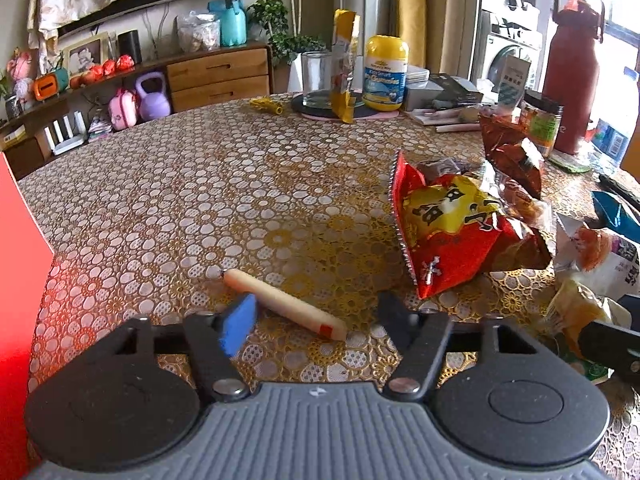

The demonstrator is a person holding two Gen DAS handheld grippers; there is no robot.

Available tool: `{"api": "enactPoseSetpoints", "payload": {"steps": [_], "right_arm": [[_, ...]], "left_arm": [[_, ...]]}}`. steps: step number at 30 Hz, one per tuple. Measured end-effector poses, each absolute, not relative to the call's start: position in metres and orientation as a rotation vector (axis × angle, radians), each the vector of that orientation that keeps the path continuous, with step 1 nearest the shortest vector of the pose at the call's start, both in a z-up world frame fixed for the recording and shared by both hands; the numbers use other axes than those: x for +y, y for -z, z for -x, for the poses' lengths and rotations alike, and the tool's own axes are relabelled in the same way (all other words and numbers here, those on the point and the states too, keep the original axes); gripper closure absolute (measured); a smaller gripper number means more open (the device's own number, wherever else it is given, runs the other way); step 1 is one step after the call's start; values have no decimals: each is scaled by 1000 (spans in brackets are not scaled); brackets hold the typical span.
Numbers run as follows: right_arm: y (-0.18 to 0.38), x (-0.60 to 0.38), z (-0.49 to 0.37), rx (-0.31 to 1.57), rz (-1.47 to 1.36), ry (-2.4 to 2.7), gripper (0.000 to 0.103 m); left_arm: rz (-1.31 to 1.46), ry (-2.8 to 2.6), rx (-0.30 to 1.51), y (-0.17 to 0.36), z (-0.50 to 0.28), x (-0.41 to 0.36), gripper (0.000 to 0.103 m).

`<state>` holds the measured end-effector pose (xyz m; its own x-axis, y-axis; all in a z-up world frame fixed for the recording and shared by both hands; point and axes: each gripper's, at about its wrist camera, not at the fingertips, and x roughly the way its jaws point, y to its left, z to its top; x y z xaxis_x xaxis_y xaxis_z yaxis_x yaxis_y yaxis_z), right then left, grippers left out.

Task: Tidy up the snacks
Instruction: 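Grasp the orange sausage stick with the left tool, then grasp the clear bread bag with the right tool while the left tool holds the sausage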

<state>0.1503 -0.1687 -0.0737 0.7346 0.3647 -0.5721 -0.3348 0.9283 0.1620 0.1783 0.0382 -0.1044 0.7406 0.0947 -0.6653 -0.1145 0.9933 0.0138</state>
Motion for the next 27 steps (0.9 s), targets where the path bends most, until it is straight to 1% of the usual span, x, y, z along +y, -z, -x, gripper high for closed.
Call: {"api": "enactPoseSetpoints", "payload": {"steps": [1, 2, 4, 6, 7, 9, 10, 13, 24, 25, 27], "right_arm": [[74, -168, -150, 639, -48, -387, 46], [73, -168, -150, 638, -46, -392, 44], [73, -167, -149, 637, -42, -394, 43], [74, -166, -149, 639, -39, -396, 42], [74, -165, -149, 639, -39, -397, 41], [74, -164, -149, 639, -37, -400, 40], [74, -163, -149, 641, -36, -401, 40], [74, -162, -149, 640, -32, -405, 39], [81, -153, -154, 658, 1, -396, 36], [83, -152, -155, 661, 7, -392, 36], [88, -148, -160, 679, 27, -374, 42]], "left_arm": [[26, -112, 724, 104, -178, 38, 56], [24, -113, 723, 103, -177, 38, 64], [23, -113, 722, 103, -176, 38, 72], [28, -111, 720, 102, -176, 41, 75], [30, -111, 719, 102, -176, 42, 78], [45, -107, 721, 102, -176, 46, 85], [48, -109, 724, 101, -175, 47, 91], [65, -99, 726, 100, -172, 50, 92], [61, -91, 712, 93, -153, 51, 93], [61, -92, 712, 92, -151, 51, 93], [62, -93, 709, 90, -146, 51, 93]]}}
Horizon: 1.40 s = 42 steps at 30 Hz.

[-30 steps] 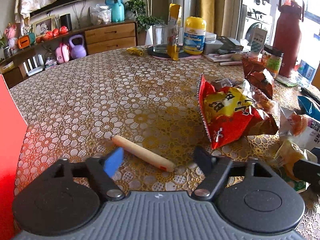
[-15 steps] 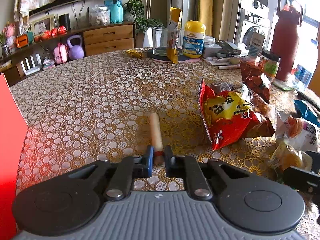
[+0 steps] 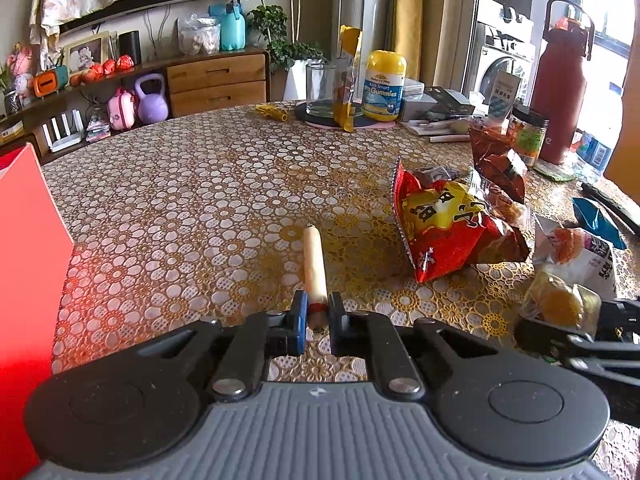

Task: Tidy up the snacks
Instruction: 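Grasp the clear bread bag with the right tool while the left tool holds the sausage, then carry the sausage stick and bread bag with both tools over the white box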

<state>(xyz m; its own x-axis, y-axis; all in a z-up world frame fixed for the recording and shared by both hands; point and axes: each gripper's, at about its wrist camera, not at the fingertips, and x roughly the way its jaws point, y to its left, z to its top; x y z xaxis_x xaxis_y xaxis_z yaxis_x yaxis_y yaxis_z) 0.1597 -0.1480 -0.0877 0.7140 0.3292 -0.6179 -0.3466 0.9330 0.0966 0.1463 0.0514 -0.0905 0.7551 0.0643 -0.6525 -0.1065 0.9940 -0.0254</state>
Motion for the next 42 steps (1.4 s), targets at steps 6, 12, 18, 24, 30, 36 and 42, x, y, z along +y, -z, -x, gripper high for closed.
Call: {"api": "enactPoseSetpoints", "payload": {"steps": [6, 12, 18, 24, 30, 36, 42], "right_arm": [[94, -147, -160, 679, 30, -354, 65], [87, -147, -147, 666, 15, -362, 67], [72, -144, -131, 632, 11, -387, 69], [55, -140, -112, 598, 8, -405, 69], [37, -128, -94, 555, 13, -439, 69], [20, -108, -79, 515, 30, -491, 69], [6, -82, -71, 483, 47, -551, 69]], "left_arm": [[69, -99, 699, 84, -133, 53, 93], [71, -103, 681, 73, -115, 56, 93], [77, -116, 650, 59, -93, 60, 93], [85, -126, 601, 38, -66, 65, 93], [95, -147, 552, 18, -41, 74, 93], [113, -185, 509, 2, -20, 90, 93], [130, -226, 470, -11, 2, 109, 93]]}}
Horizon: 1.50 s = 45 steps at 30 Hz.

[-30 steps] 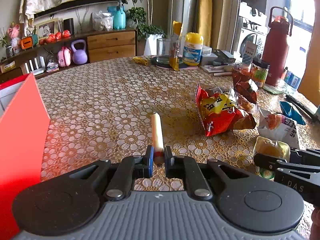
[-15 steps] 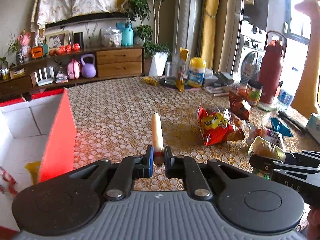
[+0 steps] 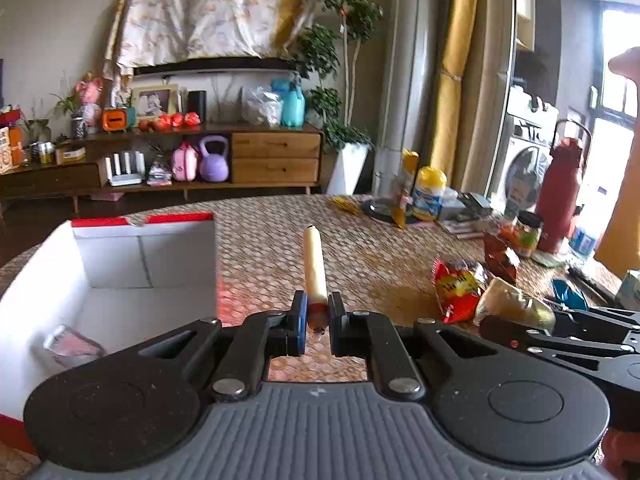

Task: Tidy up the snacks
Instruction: 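Carry the sausage stick and bread bag with both tools over the white box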

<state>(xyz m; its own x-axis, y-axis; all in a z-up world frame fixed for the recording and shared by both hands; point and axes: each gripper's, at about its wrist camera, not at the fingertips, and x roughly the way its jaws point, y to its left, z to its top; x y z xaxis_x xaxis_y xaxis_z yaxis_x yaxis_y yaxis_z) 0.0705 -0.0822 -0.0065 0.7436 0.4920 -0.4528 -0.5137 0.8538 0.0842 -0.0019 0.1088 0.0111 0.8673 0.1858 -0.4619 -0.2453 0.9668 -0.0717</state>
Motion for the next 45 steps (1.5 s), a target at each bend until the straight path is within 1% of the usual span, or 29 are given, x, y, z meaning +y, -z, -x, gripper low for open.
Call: {"api": "enactPoseSetpoints", "payload": {"steps": [15, 23, 32, 45], "right_arm": [[-27, 12, -61, 425, 97, -752, 69], [-36, 62, -66, 430, 128, -854, 69], [-38, 108, -75, 457, 158, -935, 69], [-22, 143, -88, 515, 201, -966, 69]], "left_arm": [[137, -362, 434, -26, 39, 171, 93], [146, -434, 435, -28, 44, 207, 93], [152, -484, 463, -21, 37, 242, 93], [177, -491, 553, 4, 18, 273, 92]]}}
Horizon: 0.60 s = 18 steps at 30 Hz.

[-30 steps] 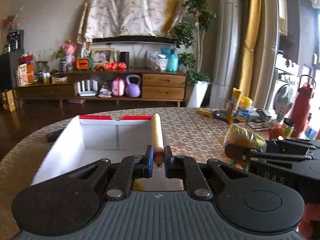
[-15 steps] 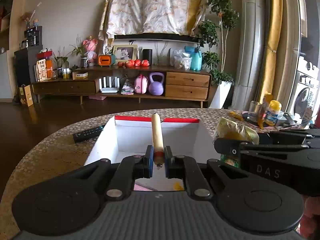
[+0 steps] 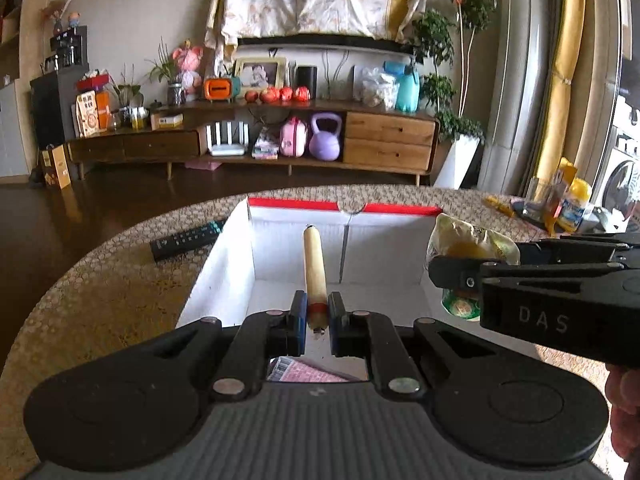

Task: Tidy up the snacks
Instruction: 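Carry the sausage stick and bread bag with both tools over the white box, then open both tools to drop the sausage and bread bag into the box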

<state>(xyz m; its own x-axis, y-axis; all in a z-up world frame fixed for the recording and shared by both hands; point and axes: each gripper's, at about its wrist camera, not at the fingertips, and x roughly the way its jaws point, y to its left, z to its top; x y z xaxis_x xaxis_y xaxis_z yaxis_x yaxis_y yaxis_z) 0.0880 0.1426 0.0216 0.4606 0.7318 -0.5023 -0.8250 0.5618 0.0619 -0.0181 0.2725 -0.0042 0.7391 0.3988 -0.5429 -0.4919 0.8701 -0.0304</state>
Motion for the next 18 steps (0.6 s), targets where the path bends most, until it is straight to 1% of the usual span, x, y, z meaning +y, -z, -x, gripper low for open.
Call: {"api": "enactPoseSetpoints", "payload": {"steps": [13, 15, 16, 18], "right_arm": [[-2, 157, -99, 568, 256, -946, 67], [-2, 155, -99, 558, 261, -938, 63], [-2, 153, -98, 556, 261, -935, 57], [-3, 150, -98, 553, 252, -938, 56]], "left_arm": [[189, -519, 608, 18, 9, 283, 92], [185, -519, 620, 19, 8, 283, 91], [185, -524, 619, 19, 8, 282, 89], [192, -529, 606, 16, 11, 281, 83]]}}
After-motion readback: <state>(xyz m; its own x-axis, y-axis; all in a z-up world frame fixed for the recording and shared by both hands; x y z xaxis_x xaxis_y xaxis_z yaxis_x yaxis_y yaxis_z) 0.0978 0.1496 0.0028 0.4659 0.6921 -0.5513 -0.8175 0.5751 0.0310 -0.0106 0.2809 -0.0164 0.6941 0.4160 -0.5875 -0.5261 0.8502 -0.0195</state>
